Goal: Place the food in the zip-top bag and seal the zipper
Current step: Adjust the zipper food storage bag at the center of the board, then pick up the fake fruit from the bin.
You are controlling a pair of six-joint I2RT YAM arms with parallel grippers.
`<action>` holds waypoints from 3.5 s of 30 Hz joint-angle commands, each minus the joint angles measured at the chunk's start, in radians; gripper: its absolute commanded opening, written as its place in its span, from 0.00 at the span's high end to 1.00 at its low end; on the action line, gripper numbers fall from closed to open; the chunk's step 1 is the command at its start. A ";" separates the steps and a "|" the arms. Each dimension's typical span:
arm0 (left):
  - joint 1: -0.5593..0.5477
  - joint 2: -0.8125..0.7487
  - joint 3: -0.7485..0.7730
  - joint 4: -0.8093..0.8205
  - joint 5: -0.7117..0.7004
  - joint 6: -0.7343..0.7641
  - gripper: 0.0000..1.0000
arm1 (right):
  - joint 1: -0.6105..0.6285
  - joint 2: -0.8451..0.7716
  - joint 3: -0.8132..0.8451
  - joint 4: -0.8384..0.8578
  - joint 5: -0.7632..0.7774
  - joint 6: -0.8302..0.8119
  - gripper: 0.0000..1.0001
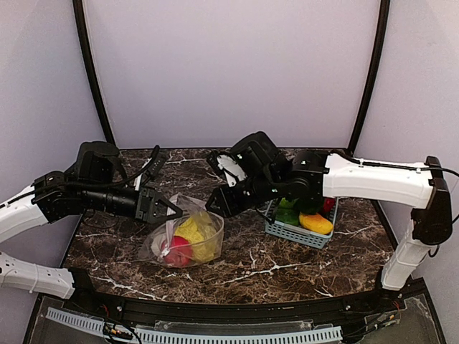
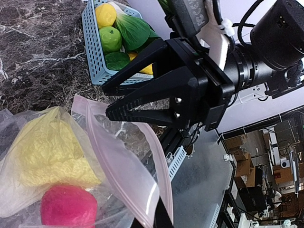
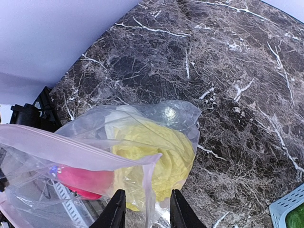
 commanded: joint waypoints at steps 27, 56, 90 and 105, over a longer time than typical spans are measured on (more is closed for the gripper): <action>0.011 0.033 -0.005 -0.067 -0.090 0.062 0.99 | -0.003 -0.027 0.216 -0.115 0.118 -0.034 1.00; 0.019 0.020 0.091 -0.022 -0.106 0.038 0.99 | -0.007 -0.205 0.040 -0.010 0.211 0.080 0.66; 0.060 0.076 0.006 0.180 -0.099 -0.024 0.99 | -0.541 -0.558 -0.490 -0.185 0.255 0.130 0.02; 0.130 0.105 0.035 0.097 -0.059 0.027 0.99 | -0.577 -0.760 -0.760 -0.129 0.095 0.040 0.18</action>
